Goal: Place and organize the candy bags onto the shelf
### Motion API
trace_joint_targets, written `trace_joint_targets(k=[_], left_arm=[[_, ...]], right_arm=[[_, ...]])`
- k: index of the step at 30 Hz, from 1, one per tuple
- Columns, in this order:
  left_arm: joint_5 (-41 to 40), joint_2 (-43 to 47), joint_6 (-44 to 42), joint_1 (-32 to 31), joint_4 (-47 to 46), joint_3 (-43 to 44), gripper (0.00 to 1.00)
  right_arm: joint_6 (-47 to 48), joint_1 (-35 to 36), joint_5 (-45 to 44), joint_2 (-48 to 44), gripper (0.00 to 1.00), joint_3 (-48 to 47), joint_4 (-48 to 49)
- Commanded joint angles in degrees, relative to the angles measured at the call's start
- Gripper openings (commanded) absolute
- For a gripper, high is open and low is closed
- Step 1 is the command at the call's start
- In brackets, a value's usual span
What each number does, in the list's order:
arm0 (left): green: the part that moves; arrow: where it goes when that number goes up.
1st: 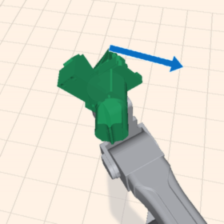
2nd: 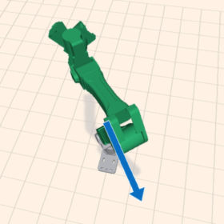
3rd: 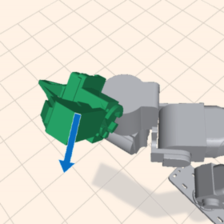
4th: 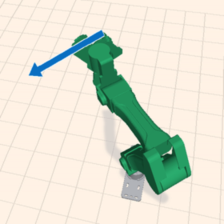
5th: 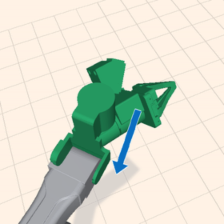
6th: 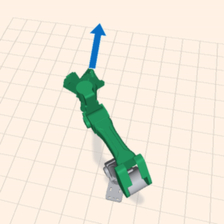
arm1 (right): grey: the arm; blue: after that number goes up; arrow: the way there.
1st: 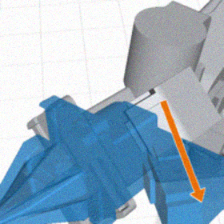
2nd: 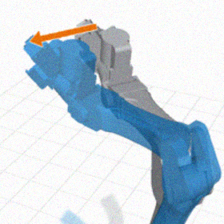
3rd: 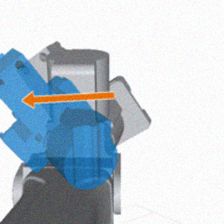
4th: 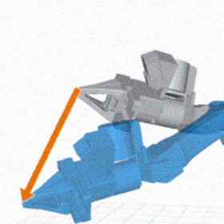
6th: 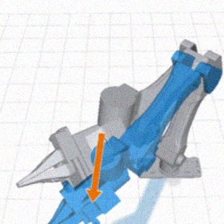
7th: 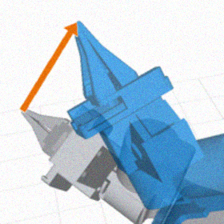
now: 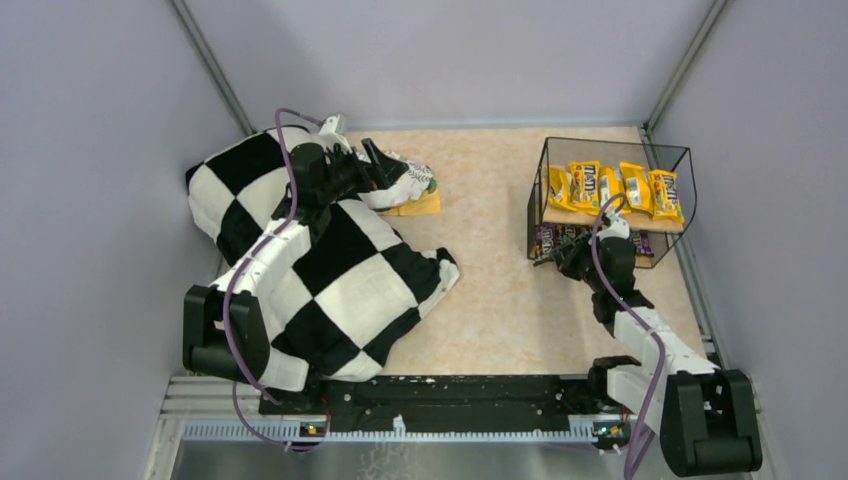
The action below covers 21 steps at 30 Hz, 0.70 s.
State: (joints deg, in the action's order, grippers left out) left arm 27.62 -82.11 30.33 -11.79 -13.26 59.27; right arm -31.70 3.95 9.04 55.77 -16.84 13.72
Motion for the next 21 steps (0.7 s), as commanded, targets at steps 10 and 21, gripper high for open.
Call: trace_joint_targets(k=[10,21], left_arm=[[0.86,0.76,0.44,-0.16,-2.28,2.26,0.99],[1.03,1.31,0.51,-0.16,-2.34,2.3,0.98]], right_arm=[[5.72,-0.35,-1.75,6.0,0.01,-0.46,12.84],[3.66,1.04,-4.72,9.97,0.02,-1.44,18.24]])
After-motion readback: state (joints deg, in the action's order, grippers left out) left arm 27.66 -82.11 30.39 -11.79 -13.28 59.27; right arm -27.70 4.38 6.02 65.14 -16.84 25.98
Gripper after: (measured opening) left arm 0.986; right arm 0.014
